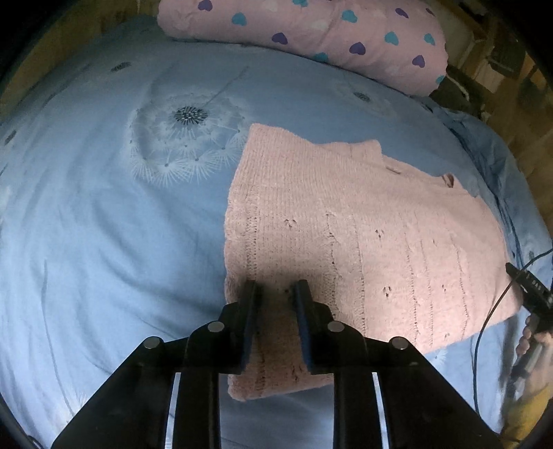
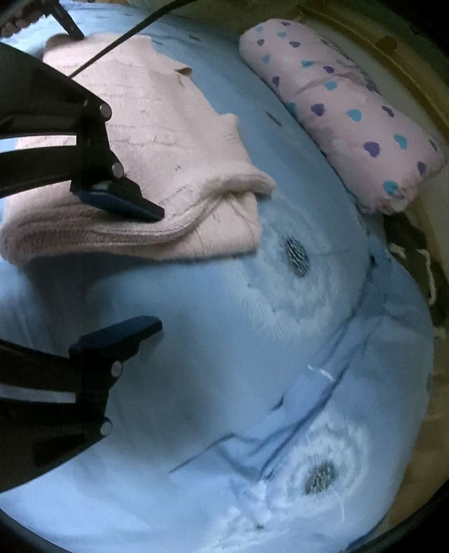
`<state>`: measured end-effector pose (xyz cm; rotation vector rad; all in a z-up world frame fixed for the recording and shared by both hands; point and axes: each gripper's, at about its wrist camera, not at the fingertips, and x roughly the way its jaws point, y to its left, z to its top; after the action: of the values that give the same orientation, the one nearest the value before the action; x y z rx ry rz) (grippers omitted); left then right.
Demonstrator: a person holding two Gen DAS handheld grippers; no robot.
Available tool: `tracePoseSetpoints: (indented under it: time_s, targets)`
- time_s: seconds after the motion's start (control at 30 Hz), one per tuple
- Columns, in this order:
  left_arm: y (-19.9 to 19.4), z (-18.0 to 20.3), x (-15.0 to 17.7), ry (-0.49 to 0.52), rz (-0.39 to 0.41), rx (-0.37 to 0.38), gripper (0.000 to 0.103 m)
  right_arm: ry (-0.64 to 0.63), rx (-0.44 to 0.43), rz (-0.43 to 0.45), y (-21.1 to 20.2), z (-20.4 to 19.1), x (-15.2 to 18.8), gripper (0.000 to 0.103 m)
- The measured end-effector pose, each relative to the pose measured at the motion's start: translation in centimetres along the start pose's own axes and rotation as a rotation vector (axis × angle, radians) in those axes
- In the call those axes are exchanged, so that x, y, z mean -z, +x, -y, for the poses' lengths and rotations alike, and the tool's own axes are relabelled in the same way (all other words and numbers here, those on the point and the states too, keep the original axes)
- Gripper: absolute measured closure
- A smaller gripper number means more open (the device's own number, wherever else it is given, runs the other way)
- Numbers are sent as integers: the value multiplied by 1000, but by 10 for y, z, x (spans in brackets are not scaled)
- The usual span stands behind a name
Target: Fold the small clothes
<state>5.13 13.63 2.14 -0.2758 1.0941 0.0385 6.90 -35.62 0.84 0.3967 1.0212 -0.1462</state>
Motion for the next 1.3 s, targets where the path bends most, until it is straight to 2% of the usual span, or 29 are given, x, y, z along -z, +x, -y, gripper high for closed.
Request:
tracePoseSetpoints:
  time_s: [0.13,0.3,0.5,0.97,1.03,1.13,1.23,1.27,1.3]
  targets:
    - [-1,3,0,16,4,-17,87,46,-83,-44,-1,-2,0,42]
    - [-1,6,1,36,12,-39,87,40,-146,-99,0,-13,10,32]
    - [1,10,2,53,16,-58,87,-30,-112,-96,11,-26,21,24]
    - [3,12,2,57,16,-71,87,-43,-128,-80,10,-26,23,23]
    - [3,13,2,60,17,-74,87,-37,-131,-73,10,-25,23,26]
    - [4,13,3,63,17,-78,86,-26,-164,-74,10,-25,23,39]
    - [4,13,3,65,17,-81,86,16,-232,-93,12,-23,24,57]
    - [4,13,3,64,17,-81,86,42,-266,-104,14,-21,24,66]
    - [4,13,3,63,17,-81,86,89,-313,-122,17,-16,24,67]
